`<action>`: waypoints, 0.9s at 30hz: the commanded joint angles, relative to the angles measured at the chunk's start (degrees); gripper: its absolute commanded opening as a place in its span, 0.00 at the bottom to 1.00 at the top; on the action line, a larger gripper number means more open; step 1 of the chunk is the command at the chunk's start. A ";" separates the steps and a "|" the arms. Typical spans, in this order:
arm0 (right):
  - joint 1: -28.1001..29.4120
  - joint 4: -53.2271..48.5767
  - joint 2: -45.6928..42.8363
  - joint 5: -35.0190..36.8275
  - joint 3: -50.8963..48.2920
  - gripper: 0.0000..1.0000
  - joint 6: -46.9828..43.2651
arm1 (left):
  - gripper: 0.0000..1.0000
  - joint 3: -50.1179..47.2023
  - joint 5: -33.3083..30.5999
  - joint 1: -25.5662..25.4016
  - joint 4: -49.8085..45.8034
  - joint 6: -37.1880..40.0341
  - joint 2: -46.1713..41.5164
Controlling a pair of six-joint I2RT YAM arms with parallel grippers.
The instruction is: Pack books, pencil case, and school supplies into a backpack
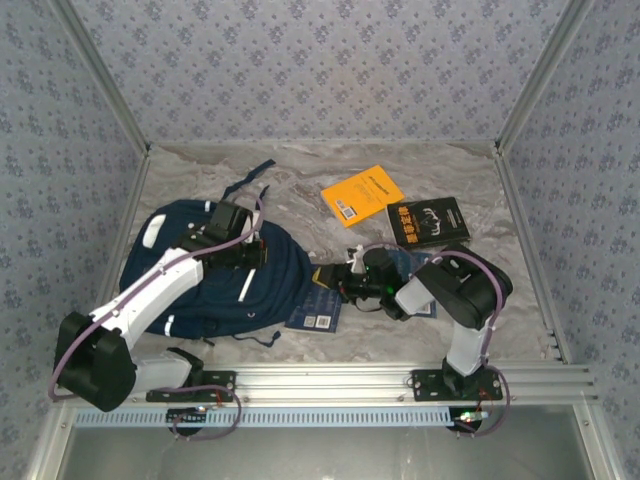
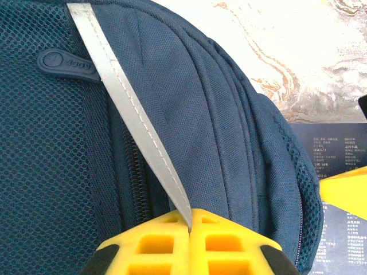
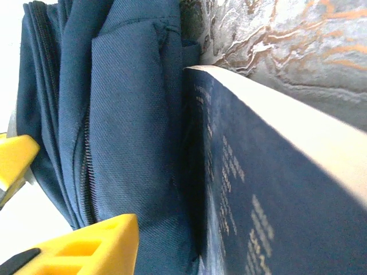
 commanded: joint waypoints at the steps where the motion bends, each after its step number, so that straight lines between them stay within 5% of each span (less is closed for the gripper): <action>1: -0.22 -5.32 -3.13 1.61 -0.70 0.35 -4.85 | 0.00 1.16 2.83 -0.90 1.40 1.22 -0.51; 7: -1.13 -20.59 -12.25 4.66 -1.40 0.01 -11.62 | 0.00 1.19 3.89 0.76 1.89 0.10 -1.90; 18: -3.21 -66.92 -43.79 23.01 4.94 0.00 -34.17 | 0.00 12.15 9.61 3.36 -0.48 1.20 -6.09; 22: -3.52 -75.74 -54.55 30.09 8.93 0.00 -37.22 | 0.00 16.89 13.43 3.54 -1.63 3.75 -5.55; 27: -3.74 -78.00 -60.77 27.98 13.60 0.00 -37.45 | 0.00 20.12 24.11 5.37 0.92 5.19 -5.66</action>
